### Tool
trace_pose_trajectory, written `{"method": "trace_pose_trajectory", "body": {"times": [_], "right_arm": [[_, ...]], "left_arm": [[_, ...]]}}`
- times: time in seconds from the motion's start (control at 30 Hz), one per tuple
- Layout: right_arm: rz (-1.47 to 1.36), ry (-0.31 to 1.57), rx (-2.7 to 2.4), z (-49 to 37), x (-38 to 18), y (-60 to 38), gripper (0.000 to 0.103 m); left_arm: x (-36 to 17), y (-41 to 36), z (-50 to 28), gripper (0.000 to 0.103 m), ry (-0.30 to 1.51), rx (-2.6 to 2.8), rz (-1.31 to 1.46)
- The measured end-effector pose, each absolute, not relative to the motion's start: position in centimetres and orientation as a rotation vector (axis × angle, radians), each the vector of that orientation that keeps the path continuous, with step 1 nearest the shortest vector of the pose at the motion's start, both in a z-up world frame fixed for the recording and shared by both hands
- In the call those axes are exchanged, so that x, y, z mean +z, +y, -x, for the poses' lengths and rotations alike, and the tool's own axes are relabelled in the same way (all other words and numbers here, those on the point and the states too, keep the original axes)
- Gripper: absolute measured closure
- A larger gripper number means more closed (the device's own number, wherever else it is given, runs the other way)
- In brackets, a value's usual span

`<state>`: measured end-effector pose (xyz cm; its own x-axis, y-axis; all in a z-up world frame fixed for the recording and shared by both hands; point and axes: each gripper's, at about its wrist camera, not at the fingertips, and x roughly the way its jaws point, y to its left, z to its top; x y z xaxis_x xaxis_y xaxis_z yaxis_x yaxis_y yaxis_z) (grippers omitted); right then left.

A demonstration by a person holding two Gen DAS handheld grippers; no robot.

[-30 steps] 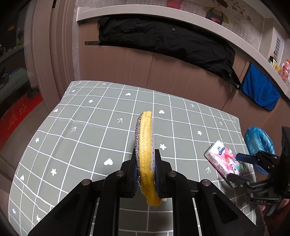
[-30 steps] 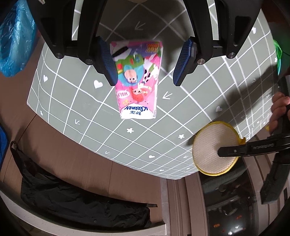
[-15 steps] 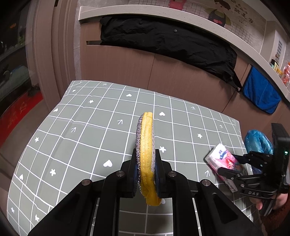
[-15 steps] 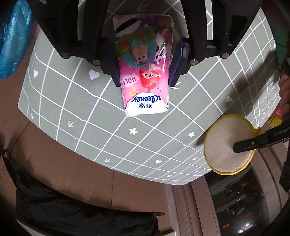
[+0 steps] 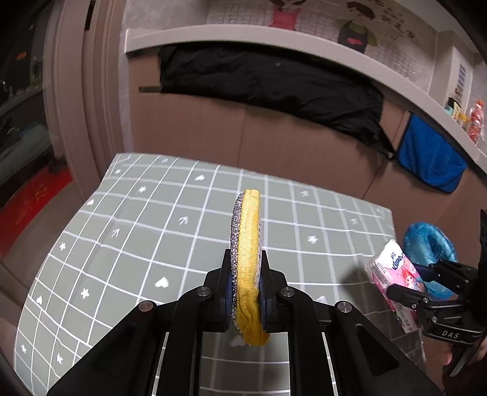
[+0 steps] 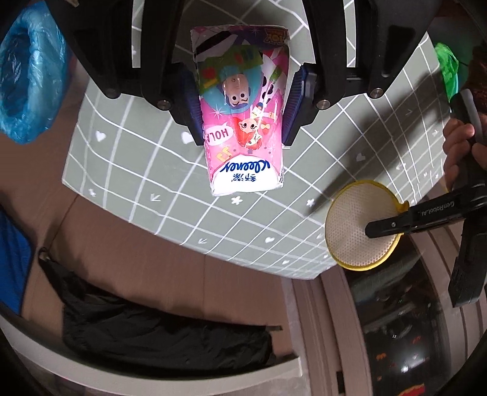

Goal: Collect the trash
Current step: 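Carry the sponge scrubber and Kleenex pack over the bin with both tools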

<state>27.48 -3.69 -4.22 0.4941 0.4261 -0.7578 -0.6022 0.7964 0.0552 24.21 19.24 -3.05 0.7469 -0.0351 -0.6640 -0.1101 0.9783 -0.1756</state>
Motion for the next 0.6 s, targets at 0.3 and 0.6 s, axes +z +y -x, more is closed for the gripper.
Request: {"method": "trace_pose_trajectory", "body": {"times": [0.3,0.6], "right_arm": [[0.119,0.742,0.582,-26.2,-0.4,-9.3,0.057],[0.068,0.59,0.431,-23.6,4.9,-19.2,0.057]], "left_arm": [[1.7,13.0,-23.8,0.089,0.644,-0.052,0.176],[5.9,2.1,-24.8,0.089,0.572,-0.23,0.129]]}}
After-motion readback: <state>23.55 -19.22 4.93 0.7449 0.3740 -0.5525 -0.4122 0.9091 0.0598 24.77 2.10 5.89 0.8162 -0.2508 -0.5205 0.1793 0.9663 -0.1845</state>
